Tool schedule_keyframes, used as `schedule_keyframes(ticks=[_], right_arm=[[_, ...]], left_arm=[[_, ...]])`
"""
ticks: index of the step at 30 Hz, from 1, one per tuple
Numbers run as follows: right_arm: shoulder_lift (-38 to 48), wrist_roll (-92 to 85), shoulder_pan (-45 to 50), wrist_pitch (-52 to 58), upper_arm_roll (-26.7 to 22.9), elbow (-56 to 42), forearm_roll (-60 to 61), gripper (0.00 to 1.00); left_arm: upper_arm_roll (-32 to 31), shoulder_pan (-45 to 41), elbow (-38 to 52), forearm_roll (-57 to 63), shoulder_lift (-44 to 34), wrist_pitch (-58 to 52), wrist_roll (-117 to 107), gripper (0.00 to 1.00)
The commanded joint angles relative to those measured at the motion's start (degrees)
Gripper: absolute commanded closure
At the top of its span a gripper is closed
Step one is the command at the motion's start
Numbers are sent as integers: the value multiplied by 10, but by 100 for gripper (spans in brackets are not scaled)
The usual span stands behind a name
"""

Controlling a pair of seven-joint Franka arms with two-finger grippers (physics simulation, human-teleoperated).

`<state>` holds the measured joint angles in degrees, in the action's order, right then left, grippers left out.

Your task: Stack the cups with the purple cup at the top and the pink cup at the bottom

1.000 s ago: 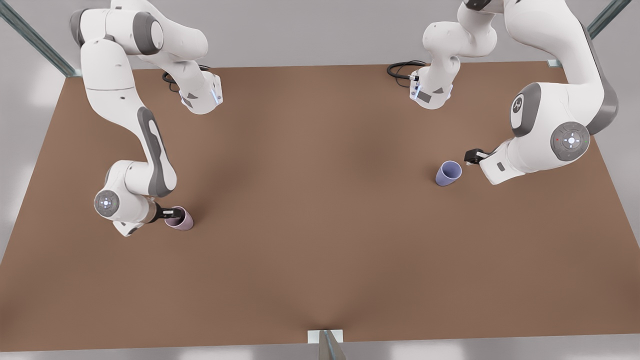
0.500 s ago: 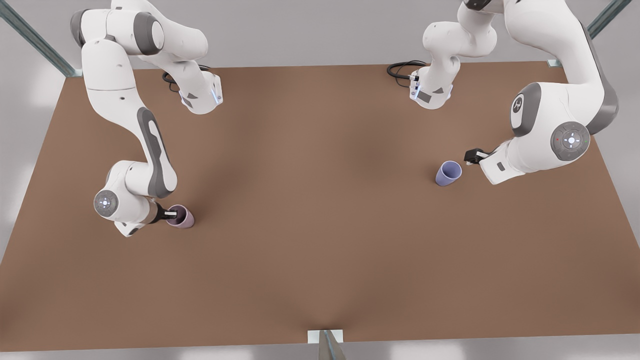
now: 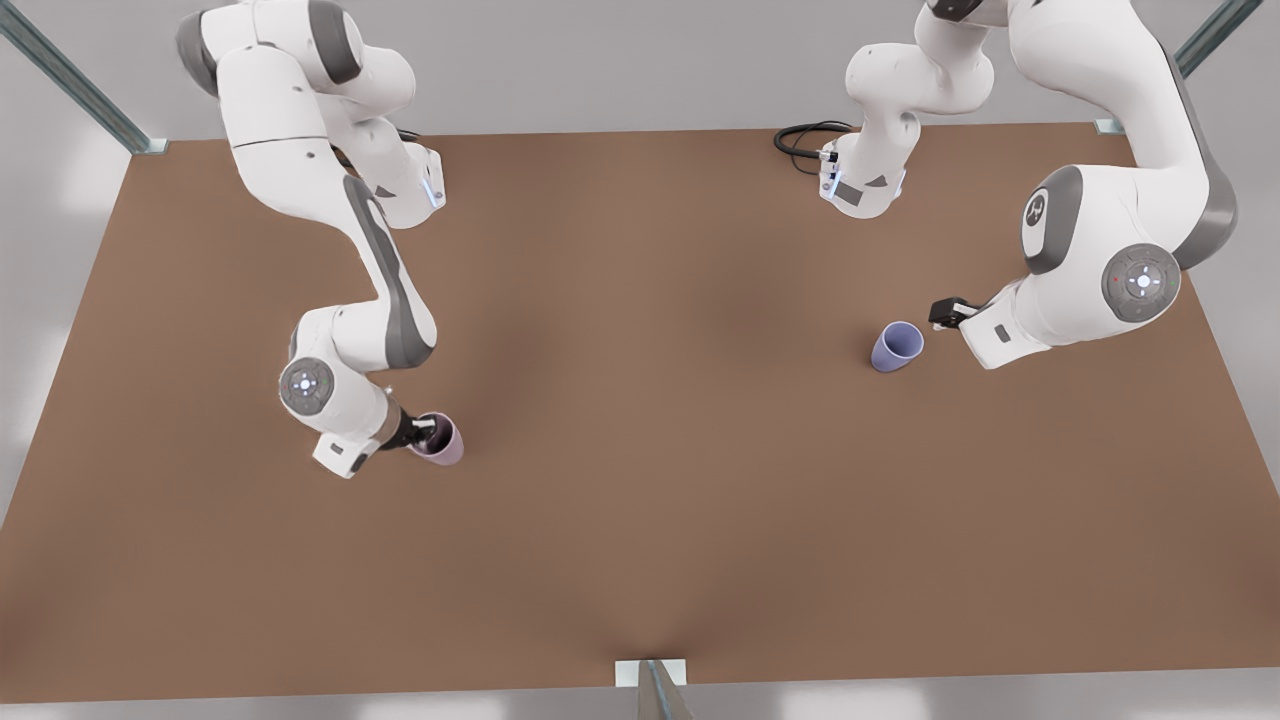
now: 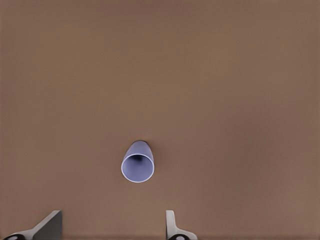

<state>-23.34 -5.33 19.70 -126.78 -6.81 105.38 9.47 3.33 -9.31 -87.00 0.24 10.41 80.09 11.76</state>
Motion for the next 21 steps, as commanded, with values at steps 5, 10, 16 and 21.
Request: schedule_keyframes(ticks=[5,10,16,21], right_arm=[[-43,268,88,2,1,-73,8,79],[-110,407,157,0,22,-170,12,79],[-195,523,213,-19,51,-261,11,79],[-250,545,249,-37,51,-311,11,79]], left_arm=[[0,0,0,0,3,0,1,0],[0,0,0,0,3,1,0,0],[0,0,1,4,3,1,0,0],[2,3,-169,11,-53,113,-72,0]])
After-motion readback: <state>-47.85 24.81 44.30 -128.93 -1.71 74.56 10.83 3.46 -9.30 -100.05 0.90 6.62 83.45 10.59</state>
